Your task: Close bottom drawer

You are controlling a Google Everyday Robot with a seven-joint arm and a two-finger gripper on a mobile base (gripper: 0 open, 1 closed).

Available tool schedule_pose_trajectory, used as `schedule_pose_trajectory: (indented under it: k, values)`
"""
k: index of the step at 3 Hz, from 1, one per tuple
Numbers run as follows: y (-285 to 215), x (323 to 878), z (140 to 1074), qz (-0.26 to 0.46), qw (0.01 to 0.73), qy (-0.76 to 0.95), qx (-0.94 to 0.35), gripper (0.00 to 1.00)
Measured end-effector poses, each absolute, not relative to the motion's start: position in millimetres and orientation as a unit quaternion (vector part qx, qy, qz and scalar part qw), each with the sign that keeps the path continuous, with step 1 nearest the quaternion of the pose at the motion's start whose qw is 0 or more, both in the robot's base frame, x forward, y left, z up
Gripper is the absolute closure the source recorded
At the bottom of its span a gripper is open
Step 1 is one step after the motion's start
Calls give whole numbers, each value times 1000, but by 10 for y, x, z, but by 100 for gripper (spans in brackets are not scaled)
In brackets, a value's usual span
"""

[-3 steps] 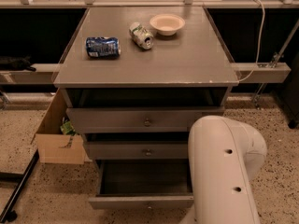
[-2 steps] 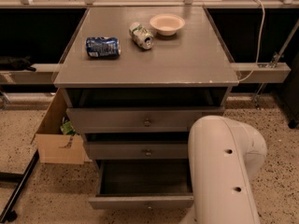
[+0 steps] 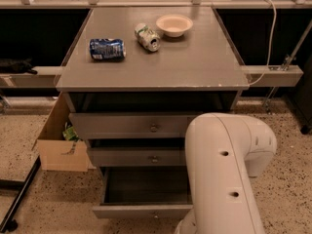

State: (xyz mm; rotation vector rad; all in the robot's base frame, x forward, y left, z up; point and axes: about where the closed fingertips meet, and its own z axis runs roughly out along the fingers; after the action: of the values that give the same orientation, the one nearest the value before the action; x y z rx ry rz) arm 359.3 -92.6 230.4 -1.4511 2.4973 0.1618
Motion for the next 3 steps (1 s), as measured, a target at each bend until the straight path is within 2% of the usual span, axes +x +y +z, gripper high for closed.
schedule_pose_trajectory:
  k: [1, 3]
  values:
    - [-920, 3591, 2277, 56, 121, 857, -498, 100]
    - [-856, 3633, 1729, 60, 71, 864, -494, 100]
